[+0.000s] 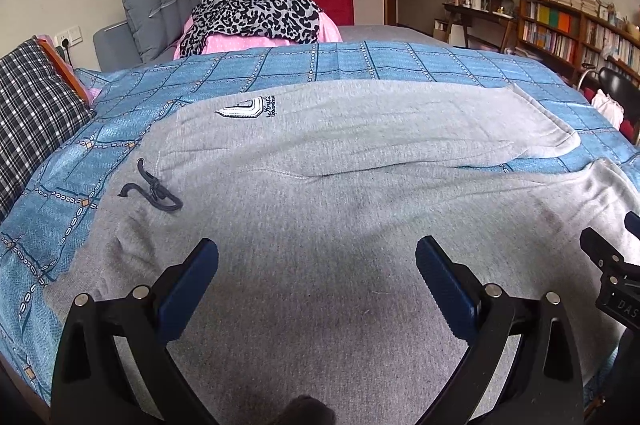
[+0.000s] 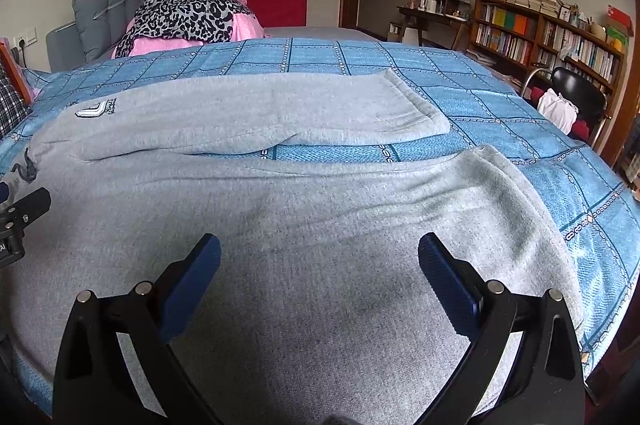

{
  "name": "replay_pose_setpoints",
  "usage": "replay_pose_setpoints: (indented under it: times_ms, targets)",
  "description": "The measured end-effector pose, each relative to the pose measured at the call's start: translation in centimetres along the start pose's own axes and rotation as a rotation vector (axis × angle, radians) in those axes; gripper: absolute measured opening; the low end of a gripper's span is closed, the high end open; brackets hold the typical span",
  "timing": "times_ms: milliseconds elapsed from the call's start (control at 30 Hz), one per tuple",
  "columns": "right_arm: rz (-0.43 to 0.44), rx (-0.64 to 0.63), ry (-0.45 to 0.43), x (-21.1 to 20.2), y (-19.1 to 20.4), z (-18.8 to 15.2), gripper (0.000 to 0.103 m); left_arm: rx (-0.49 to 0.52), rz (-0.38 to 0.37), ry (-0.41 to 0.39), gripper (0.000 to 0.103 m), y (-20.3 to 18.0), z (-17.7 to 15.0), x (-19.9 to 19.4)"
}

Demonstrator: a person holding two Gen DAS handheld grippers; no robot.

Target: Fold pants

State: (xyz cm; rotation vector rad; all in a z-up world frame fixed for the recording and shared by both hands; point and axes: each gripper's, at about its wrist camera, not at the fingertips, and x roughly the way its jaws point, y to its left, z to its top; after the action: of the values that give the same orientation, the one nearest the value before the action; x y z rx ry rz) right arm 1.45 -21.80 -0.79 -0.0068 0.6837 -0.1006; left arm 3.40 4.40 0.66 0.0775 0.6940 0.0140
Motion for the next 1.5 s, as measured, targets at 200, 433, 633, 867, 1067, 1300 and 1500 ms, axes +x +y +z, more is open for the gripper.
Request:
replay_pose_setpoints:
  times_ms: [200,433,633,867,1067,1300,1500]
  targets:
    - [-0.012,0.015,0.004,0.5,-0.8,0.5,0.100,-0.017,0.040,-0.001,0.098,2.7,2.2,0.8]
    - [0.001,0.017,0.011,1.2,-1.4,1.6,0.100,-0.069,0.035,0.018,0.098,5.9,5.0,1.7]
    - [0.007,0.022,0.014,1.9,-2.1,3.0,0.100,-0.115,0.060,0.034,0.098,8.7,7.6,3.0]
    - [0.007,0.018,0.021,2.6,-2.4,4.3,0.100,-0.148,0.096,0.083,0.098,11.8,10.2,6.4]
    - [-0.003,0.004,0.034,3.7,-2.3,4.7,0.100,-0.222,0.055,0.165,0.098,15.3,12.1,10.7]
    - [-0.007,-0.021,0.057,5.2,-1.8,4.9,0.100,-0.327,0.063,0.209,0.098,19.4,14.1,15.1]
    - [-0.003,-0.052,0.070,6.3,-1.0,5.3,0.100,-0.403,0.027,0.255,0.098,21.3,14.6,19.0]
